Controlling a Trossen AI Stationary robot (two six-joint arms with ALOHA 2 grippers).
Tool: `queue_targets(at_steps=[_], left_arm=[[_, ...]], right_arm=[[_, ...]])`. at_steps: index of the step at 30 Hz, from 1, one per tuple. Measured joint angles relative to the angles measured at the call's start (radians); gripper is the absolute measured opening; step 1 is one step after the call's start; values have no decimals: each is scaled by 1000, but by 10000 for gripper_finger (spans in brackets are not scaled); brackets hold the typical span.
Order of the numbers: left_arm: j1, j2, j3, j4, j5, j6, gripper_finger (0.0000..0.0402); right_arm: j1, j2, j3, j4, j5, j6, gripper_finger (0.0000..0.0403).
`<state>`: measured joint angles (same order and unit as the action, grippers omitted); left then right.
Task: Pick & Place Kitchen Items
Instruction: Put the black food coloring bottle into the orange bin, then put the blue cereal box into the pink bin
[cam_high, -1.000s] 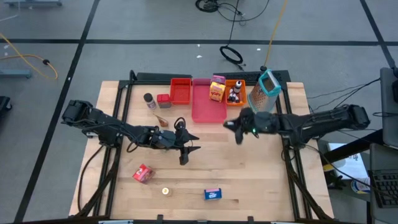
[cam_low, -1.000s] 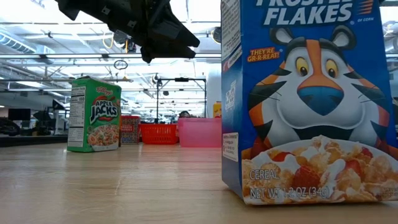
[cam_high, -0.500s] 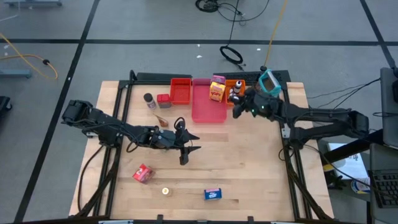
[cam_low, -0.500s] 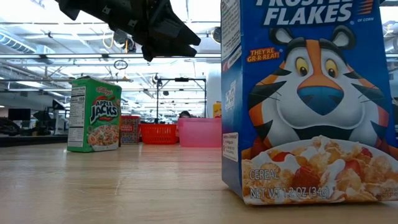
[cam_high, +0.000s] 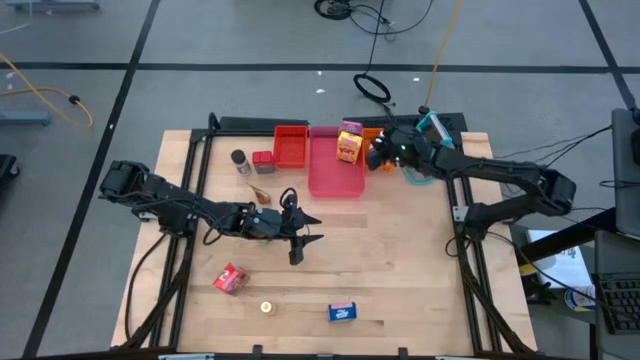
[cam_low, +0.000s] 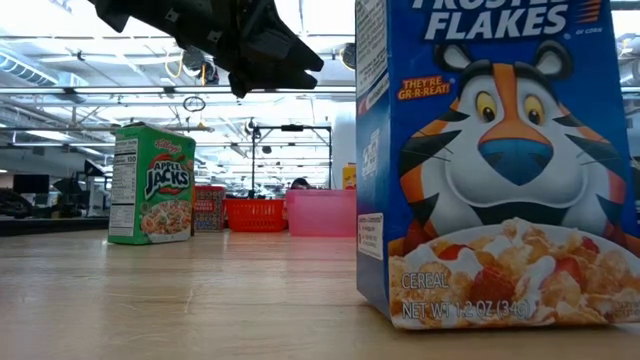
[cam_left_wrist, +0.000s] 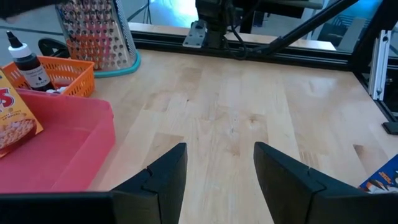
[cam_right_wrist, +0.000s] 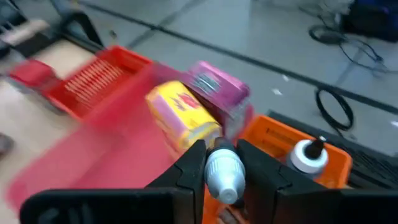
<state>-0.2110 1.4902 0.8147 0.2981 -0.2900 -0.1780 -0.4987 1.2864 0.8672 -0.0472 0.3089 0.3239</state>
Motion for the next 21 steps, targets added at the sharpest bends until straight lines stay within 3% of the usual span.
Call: queue_targets(at_steps=[9, 21], left_arm=[[0, 0, 0, -1, 1, 0, 186], [0, 0, 0, -1, 1, 12, 186]], right_arm=[[-66, 126, 53, -21, -51, -33, 77], [-82, 145, 55, -33, -52, -93, 104]])
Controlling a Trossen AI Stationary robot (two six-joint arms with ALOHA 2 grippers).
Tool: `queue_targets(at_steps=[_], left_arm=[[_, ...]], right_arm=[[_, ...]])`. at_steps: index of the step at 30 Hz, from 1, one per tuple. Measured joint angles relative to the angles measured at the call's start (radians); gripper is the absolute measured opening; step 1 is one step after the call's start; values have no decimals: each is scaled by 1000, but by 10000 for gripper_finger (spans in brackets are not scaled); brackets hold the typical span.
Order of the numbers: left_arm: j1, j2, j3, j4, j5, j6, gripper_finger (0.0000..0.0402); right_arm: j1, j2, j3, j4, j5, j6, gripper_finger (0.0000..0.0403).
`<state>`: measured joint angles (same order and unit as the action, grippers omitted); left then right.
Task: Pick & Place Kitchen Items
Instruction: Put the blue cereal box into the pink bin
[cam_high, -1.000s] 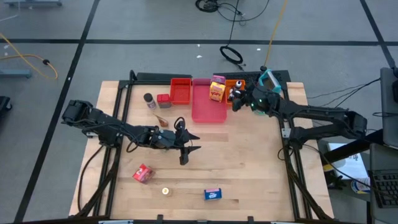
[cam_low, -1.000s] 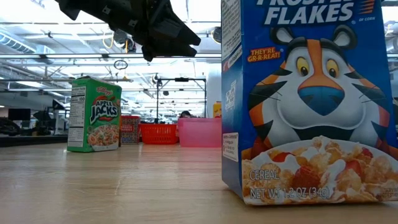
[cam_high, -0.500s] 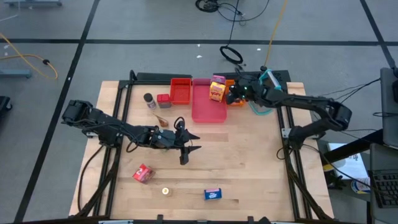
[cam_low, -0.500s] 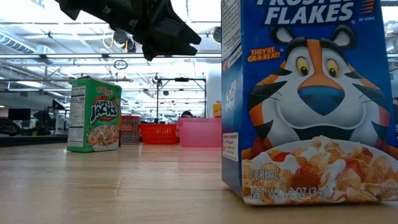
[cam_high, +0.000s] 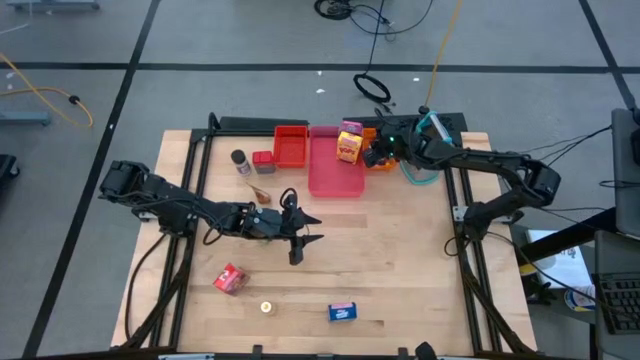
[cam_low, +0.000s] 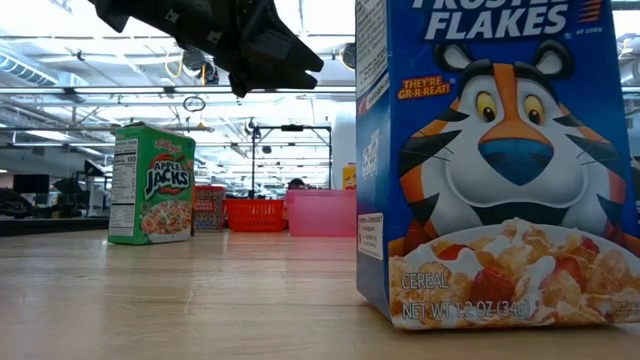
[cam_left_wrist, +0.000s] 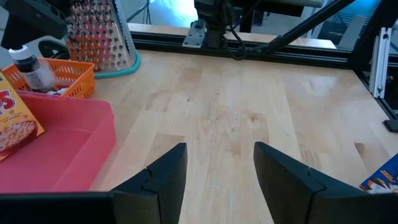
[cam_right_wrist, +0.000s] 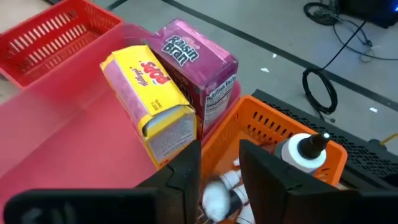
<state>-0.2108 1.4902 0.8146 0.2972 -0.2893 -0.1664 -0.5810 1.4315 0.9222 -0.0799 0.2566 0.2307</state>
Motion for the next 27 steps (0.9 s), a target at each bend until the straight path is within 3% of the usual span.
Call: queue_targets(at_steps=[10, 14, 22, 27], left_arm=[[0, 0, 0, -1, 0, 7, 186], [-1, 0, 0, -4, 4, 7, 186], [-8, 0, 0, -4, 250, -16, 186], [-41, 0, 0, 1, 272, -11, 186]], right_arm=[[2, 0, 0, 12, -3, -15, 131], [38, -12, -1, 24, -83, -11, 132], [153, -76, -1, 59, -244, -8, 120], [235, -112, -2, 51, -337, -7, 114]])
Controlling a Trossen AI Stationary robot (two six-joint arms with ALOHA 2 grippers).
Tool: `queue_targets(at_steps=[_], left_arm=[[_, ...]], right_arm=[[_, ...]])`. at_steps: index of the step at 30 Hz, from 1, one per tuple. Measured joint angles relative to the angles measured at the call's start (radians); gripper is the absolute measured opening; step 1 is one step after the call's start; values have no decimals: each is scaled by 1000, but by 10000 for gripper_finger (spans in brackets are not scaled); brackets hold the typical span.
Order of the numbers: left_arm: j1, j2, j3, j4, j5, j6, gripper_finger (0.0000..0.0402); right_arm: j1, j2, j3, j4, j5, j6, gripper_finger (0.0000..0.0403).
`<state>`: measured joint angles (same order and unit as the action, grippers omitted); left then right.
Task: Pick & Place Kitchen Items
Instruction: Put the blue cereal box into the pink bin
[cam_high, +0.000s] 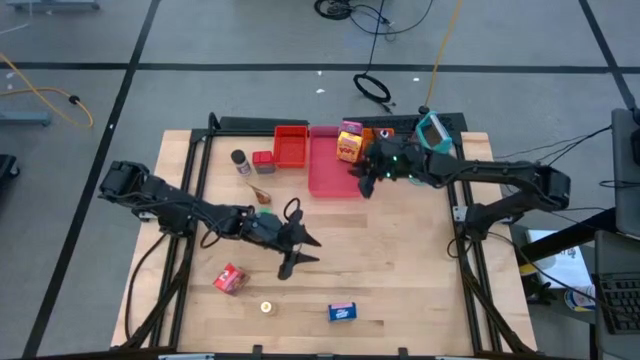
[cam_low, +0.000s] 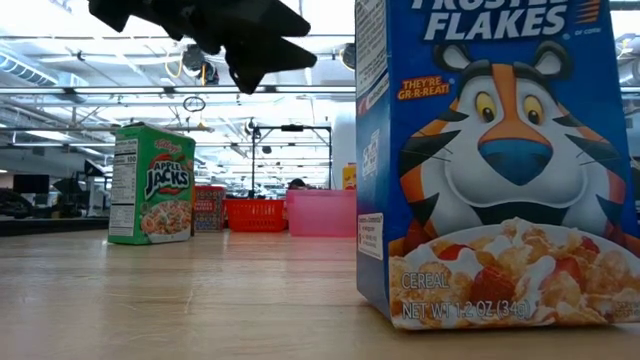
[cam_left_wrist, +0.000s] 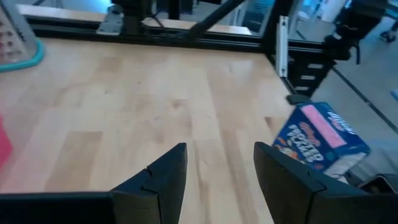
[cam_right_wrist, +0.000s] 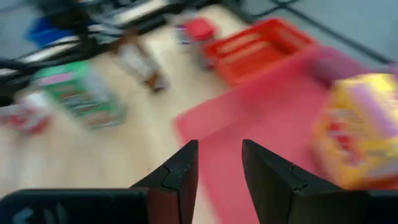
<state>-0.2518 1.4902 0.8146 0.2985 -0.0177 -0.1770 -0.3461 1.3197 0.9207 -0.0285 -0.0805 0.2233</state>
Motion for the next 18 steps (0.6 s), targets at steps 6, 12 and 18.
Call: queue_targets(at_steps=[6, 12, 18], left_arm=[[-57, 0, 0, 35, 2, 11, 186], [-108, 0, 0, 76, -2, 16, 186], [-133, 0, 0, 77, -10, 17, 186]], right_arm=[[106, -19, 0, -1, -27, 2, 114], [226, -19, 0, -10, -27, 3, 114], [393, -19, 0, -35, -83, -24, 114]])
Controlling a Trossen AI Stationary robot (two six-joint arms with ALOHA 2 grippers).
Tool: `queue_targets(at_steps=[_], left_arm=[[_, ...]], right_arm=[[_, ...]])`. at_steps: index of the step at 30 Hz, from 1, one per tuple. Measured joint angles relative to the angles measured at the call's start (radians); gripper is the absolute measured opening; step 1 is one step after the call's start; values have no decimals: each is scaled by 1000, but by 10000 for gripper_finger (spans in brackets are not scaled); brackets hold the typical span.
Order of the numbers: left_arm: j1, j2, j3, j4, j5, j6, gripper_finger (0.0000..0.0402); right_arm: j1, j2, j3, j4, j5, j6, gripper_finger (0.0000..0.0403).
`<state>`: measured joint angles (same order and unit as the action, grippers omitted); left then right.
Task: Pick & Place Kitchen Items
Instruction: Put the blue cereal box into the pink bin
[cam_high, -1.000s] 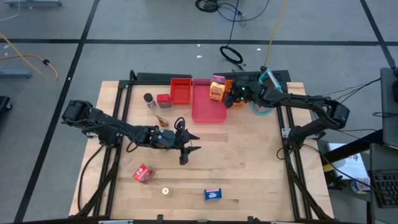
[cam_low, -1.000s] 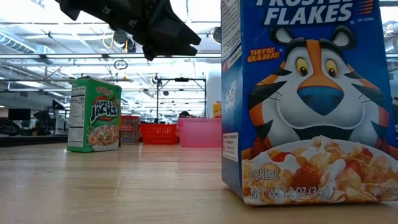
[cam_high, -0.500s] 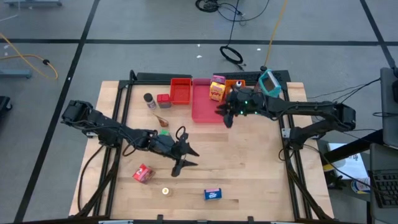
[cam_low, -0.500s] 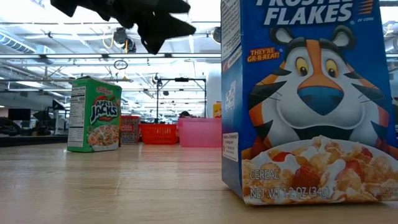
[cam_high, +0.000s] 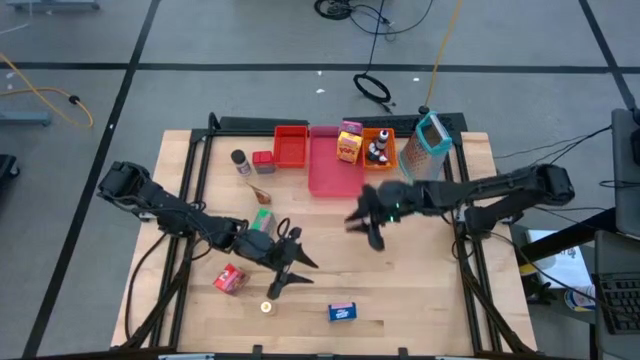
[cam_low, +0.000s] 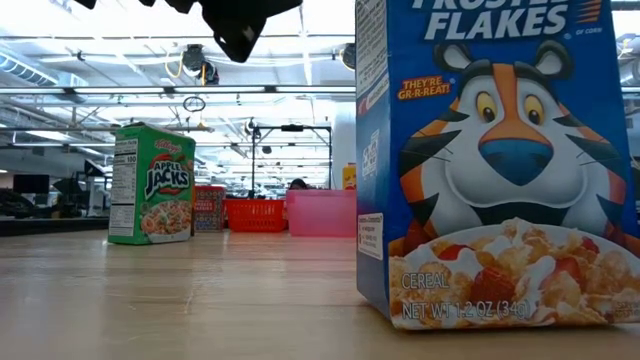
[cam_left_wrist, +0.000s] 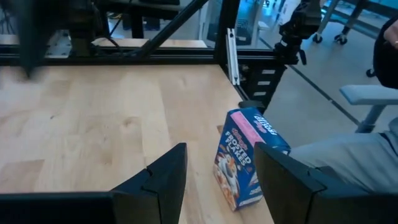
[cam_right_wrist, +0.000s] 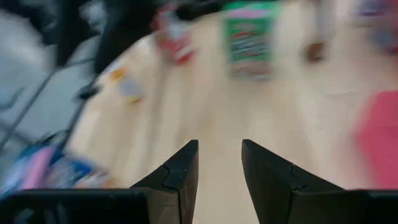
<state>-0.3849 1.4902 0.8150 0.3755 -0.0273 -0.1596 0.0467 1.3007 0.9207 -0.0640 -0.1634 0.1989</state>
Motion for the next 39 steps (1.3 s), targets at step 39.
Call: queue_targets(at_steps=[39], left_arm=[[-3, 0, 0, -5, -1, -23, 186]], right_arm=[[571, 204, -1, 239, 163, 166, 136]])
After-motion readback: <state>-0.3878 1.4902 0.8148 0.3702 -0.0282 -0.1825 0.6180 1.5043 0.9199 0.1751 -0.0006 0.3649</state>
